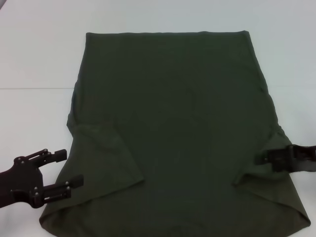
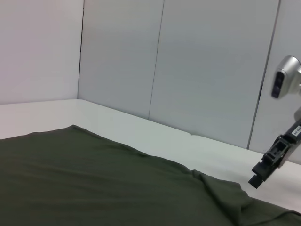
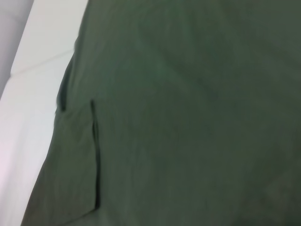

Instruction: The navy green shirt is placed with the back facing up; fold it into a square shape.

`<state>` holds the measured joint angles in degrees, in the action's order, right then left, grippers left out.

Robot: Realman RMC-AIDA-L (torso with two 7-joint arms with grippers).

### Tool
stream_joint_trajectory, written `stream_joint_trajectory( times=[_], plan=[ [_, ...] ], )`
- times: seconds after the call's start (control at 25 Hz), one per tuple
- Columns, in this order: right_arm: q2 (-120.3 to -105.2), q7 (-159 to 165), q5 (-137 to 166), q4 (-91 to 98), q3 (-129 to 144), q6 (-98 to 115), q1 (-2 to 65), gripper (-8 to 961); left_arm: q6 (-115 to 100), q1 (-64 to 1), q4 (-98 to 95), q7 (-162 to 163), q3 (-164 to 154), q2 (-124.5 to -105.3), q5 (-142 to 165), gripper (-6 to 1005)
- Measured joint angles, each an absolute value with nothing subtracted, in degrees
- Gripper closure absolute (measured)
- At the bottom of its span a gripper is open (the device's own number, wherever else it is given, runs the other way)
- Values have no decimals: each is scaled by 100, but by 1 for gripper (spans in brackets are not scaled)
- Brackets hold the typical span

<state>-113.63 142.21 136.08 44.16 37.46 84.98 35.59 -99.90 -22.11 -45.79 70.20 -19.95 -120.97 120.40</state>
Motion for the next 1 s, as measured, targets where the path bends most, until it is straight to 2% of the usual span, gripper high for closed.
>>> stream_joint_trajectory(
  times=[0.36, 0.56, 0.76, 1.0],
  plan=[
    [-11285, 14019, 12805, 4077, 2629, 8559, 2684, 169, -9986, -2232, -4579, 7022, -1995, -12145, 11885, 176],
    [-11114, 13758, 12083, 3278, 1987, 8586, 2217, 163, -9959, -2273, -4579, 7021, -1995, -12146, 11780, 176],
    [-10986, 13781, 11838, 2712, 1864, 8509, 2143, 163, -9931, -2288, -4579, 7020, -1995, -12143, 11669, 176],
    [-11021, 14005, 11842, 2666, 1749, 7971, 2152, 163, -9758, -2302, -4530, 6986, -1995, -12149, 11627, 176]
  ],
)
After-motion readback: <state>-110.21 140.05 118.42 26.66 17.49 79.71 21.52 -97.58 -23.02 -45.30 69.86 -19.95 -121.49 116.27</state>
